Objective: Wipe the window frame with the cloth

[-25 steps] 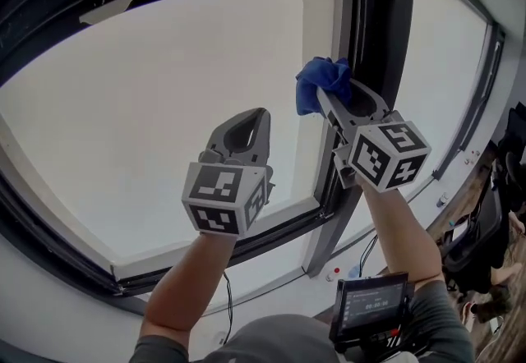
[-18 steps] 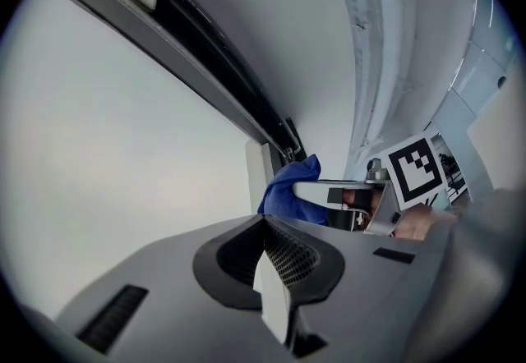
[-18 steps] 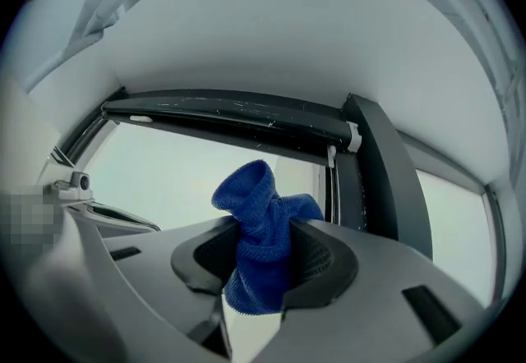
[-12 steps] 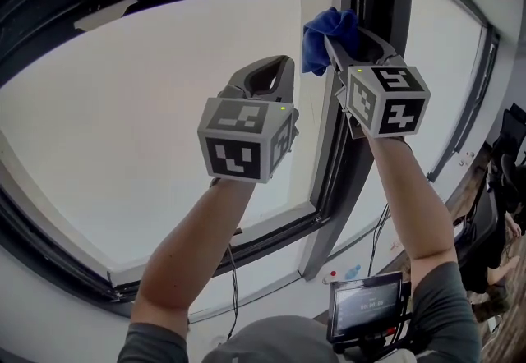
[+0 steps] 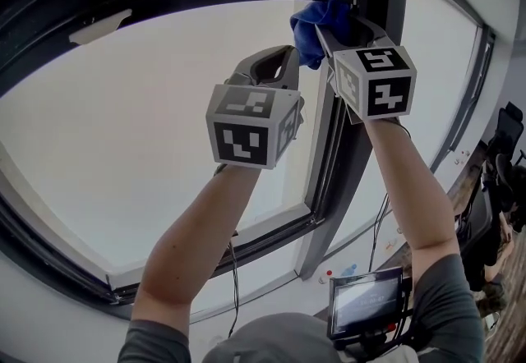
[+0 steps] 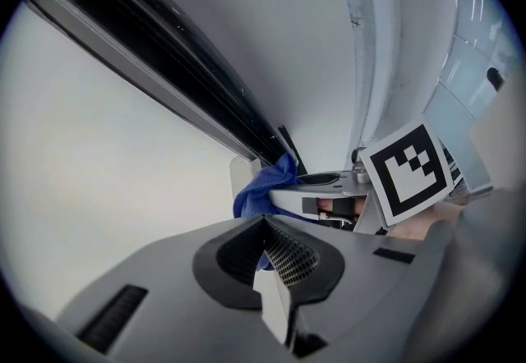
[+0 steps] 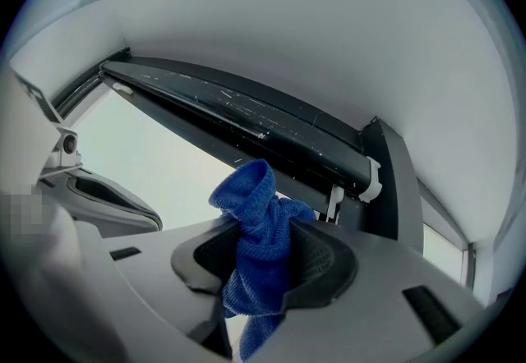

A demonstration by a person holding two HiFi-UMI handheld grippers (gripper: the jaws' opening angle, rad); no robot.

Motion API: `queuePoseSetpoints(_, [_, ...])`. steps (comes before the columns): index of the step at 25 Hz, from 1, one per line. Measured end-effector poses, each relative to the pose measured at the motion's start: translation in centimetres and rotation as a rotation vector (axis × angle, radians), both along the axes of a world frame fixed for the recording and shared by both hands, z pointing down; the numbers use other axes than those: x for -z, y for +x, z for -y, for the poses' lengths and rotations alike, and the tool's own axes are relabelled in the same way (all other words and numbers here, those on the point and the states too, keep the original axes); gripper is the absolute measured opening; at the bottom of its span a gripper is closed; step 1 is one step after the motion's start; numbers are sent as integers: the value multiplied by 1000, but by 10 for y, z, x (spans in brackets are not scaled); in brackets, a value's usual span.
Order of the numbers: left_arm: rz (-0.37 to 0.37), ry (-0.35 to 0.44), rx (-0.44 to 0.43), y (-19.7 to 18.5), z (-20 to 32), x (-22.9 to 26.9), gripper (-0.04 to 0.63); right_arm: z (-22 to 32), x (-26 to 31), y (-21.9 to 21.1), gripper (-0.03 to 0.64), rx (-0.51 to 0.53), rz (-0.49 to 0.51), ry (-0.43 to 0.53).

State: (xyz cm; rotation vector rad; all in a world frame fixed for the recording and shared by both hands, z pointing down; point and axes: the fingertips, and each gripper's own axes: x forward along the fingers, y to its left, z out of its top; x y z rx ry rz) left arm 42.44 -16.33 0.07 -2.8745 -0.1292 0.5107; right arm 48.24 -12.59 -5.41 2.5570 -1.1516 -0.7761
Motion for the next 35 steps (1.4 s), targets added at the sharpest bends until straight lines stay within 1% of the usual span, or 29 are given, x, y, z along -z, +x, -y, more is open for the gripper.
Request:
queuePoseSetpoints(5, [13,-6,2,1,-3,-11,8,-1,-11,-1,152,-33,-49,-42])
queuePoseSetpoints(7, [28,-21,1,2,-1,-22,8,2,-19,-2,152,-30,-46,-60])
queuePoseSetpoints(18, [113,-53,8,-3,1,-87,8,1,-75,-1,152,-29,21,-101])
queuePoseSetpoints(27, [154,-79,15,-13,-2,-133,8,0,-140,1,152,-14,103,-141])
queuePoseSetpoints(35, [211,-107,34,-21,-5,-177,8,-8,-195,-2,152,-10,175,-161])
